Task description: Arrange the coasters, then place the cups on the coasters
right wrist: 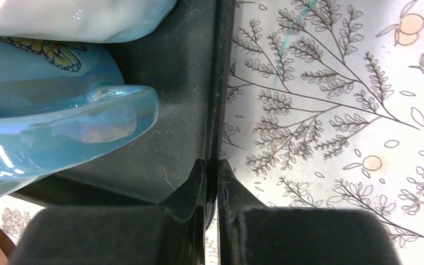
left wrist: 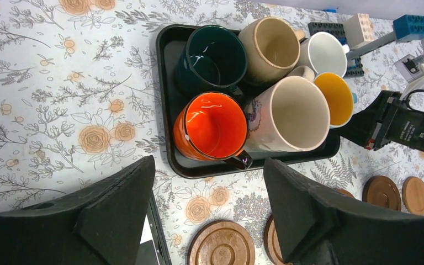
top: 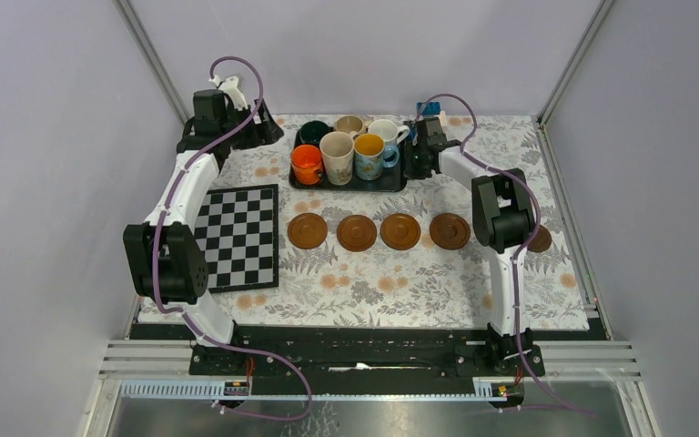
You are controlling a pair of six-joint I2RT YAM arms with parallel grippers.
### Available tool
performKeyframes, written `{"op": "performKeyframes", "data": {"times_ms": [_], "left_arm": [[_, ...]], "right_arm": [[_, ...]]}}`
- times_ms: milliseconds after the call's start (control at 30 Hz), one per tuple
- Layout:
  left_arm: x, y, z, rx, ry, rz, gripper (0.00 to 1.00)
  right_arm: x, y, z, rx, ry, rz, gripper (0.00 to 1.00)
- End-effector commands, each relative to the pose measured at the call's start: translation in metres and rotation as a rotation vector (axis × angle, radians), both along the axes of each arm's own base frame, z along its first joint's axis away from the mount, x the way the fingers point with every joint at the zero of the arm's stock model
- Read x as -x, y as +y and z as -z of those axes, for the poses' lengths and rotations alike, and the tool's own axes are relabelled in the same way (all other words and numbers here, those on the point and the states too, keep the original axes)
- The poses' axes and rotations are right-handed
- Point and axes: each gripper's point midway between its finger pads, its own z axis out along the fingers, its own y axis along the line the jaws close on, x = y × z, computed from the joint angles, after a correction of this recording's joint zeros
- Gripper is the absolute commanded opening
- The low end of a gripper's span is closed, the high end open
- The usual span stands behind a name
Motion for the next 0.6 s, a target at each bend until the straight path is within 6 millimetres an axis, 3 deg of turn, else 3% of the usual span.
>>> {"op": "performKeyframes", "data": {"times_ms": [0, 567], "left_arm": [[0.001, -0.002, -0.002, 0.003, -0.024, 0.026, 0.79], [0.009, -0.006, 0.024, -0.006, 0.037, 0.075, 0.80]], "right_arm": [[0.038, -0.037, 0.001, 0.095, 0.109, -0.058, 0.00], [0.057, -0.083, 0.013, 0.142, 0.175, 0.013, 0.00]]}}
